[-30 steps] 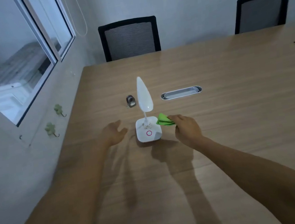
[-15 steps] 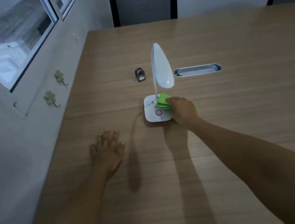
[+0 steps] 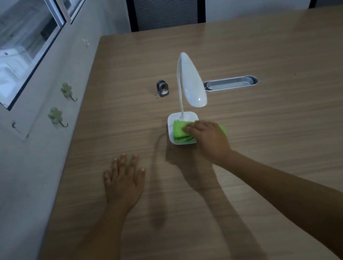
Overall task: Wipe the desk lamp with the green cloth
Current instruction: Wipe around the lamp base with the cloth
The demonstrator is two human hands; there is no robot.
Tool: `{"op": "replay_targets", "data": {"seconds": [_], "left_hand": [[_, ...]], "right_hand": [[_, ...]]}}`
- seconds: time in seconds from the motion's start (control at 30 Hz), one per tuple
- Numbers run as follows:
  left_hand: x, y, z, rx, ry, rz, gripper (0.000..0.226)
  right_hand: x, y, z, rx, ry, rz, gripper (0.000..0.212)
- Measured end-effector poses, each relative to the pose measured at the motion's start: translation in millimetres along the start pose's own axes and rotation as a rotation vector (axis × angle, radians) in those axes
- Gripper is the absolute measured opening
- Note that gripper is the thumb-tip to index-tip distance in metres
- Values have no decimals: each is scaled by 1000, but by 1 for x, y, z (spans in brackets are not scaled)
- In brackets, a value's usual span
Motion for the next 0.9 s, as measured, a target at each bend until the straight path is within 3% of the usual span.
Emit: {"op": "replay_targets", "data": {"seconds": [0.2, 0.43, 0.6, 0.67, 0.8, 0.9], "left_hand": [[1, 0, 0, 13, 26, -8, 62], [1, 0, 0, 6, 52, -7, 61], [1, -1, 0, 13, 63, -11, 62], [1, -1, 1, 14, 61, -11, 62], [3, -1, 3, 6, 69, -11, 63], [3, 0, 4, 7, 73, -11, 64]], "right_hand": [[-14, 9, -20, -10, -183, -76, 44], [20, -36, -11, 9, -106, 157, 49], [-13, -3, -5, 2, -87, -33, 45], [-22, 12, -13, 22, -159, -92, 45], [-13, 12, -24, -8, -205, -89, 44], [5, -12, -20, -38, -158, 26, 45]]}}
Point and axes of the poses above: each hand's wrist, its own x-axis away from the middle knuckle, its own z-axis out of the back of the hand, y = z × x, the point moved 6 cm from there along -x, towards the middle knuckle, and after that the axes turned 12 degrees about z, right-handed, at the moved point
